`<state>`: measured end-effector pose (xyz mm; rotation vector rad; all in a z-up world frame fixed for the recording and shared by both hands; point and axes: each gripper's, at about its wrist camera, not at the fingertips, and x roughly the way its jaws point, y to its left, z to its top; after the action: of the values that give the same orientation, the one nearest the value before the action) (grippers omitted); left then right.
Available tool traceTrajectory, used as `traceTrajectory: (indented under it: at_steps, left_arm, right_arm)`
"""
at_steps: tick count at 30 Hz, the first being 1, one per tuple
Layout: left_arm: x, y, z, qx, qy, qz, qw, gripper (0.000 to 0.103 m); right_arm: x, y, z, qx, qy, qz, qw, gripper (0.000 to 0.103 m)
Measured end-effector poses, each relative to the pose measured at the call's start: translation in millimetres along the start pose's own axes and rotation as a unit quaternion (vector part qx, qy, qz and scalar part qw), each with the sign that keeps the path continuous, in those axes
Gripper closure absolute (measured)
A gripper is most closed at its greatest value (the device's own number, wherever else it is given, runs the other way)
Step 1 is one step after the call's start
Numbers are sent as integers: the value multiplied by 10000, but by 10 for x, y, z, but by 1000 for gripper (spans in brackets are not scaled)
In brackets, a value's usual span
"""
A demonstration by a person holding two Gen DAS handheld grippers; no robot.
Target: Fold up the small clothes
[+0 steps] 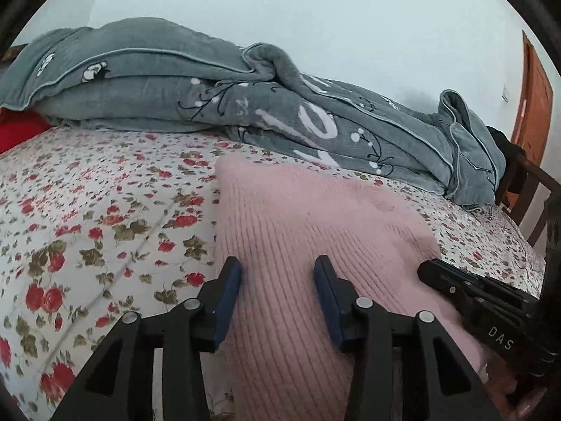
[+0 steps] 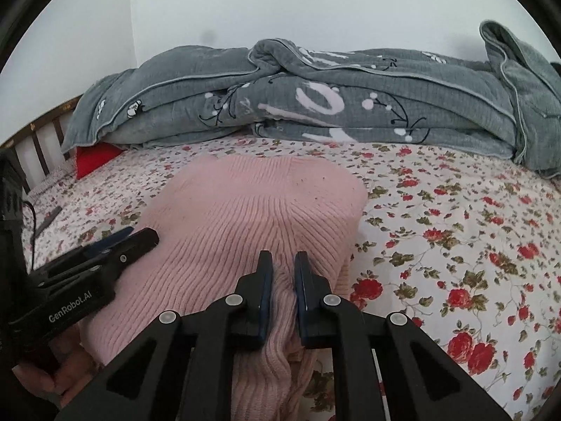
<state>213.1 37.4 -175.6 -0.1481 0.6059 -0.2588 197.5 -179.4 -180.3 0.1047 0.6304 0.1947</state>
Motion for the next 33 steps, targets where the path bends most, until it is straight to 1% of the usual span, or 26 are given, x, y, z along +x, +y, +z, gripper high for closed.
traceTrajectory:
  at_steps: [4,11,15,21,25,29,33]
  left_arm:
    - [18,26,-10,-125,62,-27,9999,57]
    - [22,69,-41,-283,102,-54,9995,48]
    - [27,109,-62,-432,132,-120,9989,46]
    - [-35,-8,-108,-186,7,177,9997,46]
    - [-62,-9,-127,-197,3,203,9996,46]
    - [-137,-66,-175,-102,-46,341,9994,46]
    - [-257,-78,-240,-25,-2,282,9996,46]
  right_arm:
    - [-5,10,-14,-31,-15,-18,10000,91]
    - [-24,33,-28,-74,-65,-37,9999,90]
    - [-31,31,-29,-65,-82,-19,9999,89]
    - [-34,29,-32,-48,-83,-7,10000,89]
    - [-43,17,-34,0,-82,49,10000,89]
    - [-42,8,-34,31,-85,86,9999,89]
    - [-43,-5,-37,73,-98,107,9999,89]
